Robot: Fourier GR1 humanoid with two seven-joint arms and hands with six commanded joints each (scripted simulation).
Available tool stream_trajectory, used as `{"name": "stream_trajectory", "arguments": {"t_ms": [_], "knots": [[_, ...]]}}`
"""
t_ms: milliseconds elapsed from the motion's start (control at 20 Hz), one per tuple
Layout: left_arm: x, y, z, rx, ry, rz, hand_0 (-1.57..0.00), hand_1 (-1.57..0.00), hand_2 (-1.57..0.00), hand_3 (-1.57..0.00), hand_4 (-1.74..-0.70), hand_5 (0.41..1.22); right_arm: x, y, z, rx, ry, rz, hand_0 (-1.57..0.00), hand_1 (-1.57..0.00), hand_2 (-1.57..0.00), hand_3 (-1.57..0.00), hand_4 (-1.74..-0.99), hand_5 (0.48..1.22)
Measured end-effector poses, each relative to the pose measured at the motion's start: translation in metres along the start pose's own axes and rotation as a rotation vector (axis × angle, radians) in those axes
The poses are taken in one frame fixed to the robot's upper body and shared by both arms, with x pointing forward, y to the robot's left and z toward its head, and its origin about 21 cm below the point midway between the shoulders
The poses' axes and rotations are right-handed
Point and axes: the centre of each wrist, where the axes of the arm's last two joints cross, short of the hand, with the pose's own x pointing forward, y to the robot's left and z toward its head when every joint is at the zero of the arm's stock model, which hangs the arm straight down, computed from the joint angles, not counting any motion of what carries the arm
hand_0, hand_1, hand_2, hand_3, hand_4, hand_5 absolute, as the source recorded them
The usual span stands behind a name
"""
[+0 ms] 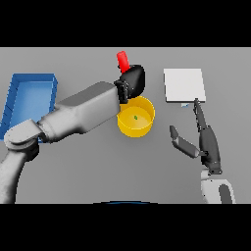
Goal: Pick up the red beaker and tilt it to pour out 1 green nut into yellow bowl. Pick up the yellow bowl and place it on the metallic measuring scale.
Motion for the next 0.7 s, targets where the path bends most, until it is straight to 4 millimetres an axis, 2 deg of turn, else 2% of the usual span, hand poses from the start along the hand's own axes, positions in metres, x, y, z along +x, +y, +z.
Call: {"name": "stream_trajectory", "arguments": {"t_ms": [150,200,250,300,450,500,600,650,700], "knots": [[0.004,0.012,-0.002,0.0,-0.002,-0.073,-1.57,-1.57,-1.57,-1.57,-1.72,1.221,-0.001,0.0,0.002,-0.007,0.025,-0.005,0.0,0.0,0.0,0.0,-1.151,0.634],[-0.002,0.013,-0.001,0.001,-0.008,-0.091,-1.57,-1.57,-1.57,-1.57,-1.72,1.221,0.001,0.004,-0.003,-0.005,0.021,0.0,0.0,0.0,0.0,0.0,-1.154,0.635],[-0.005,0.016,0.0,0.002,-0.019,-0.102,-1.57,-1.57,-1.57,-1.57,-1.72,1.221,-0.002,0.0,0.003,-0.012,0.014,-0.007,0.0,0.0,0.0,0.0,-1.152,0.635],[-0.01,0.016,0.001,0.007,-0.016,-0.122,-1.57,-1.57,-1.57,-1.57,-1.72,1.221,-0.002,0.0,0.001,-0.014,0.017,-0.017,0.0,0.0,0.0,0.0,-1.153,0.636],[-0.049,0.031,0.009,0.008,0.065,-0.157,-1.57,-1.57,-1.57,-1.57,-1.72,1.221,-0.004,0.002,0.003,0.003,0.001,-0.028,0.0,0.0,0.0,0.0,-1.15,0.649],[-0.065,0.029,0.012,-0.004,0.11,-0.189,-1.57,-1.57,-1.57,-1.57,-1.73,1.221,-0.004,0.0,-0.001,0.008,0.004,-0.026,0.0,0.0,0.0,0.0,-1.154,0.654],[-0.103,0.033,0.029,0.008,0.17,-0.138,-1.57,-1.57,-1.57,-1.18,-1.73,1.221,-0.003,0.003,0.002,0.013,-0.021,-0.023,0.0,0.0,0.0,0.0,-1.16,0.66],[-0.117,0.033,0.034,0.022,0.211,-0.116,-1.57,-1.57,-1.57,-1.26,-1.73,1.221,-0.002,0.005,0.002,0.01,-0.026,-0.024,0.0,0.0,0.0,0.0,-1.16,0.663],[-0.143,0.029,0.046,0.02,0.305,-0.065,-1.57,-1.57,-1.57,-1.32,-1.73,1.221,0.0,0.007,-0.002,0.013,-0.019,-0.022,0.0,0.0,0.0,0.0,-1.161,0.661]]}}
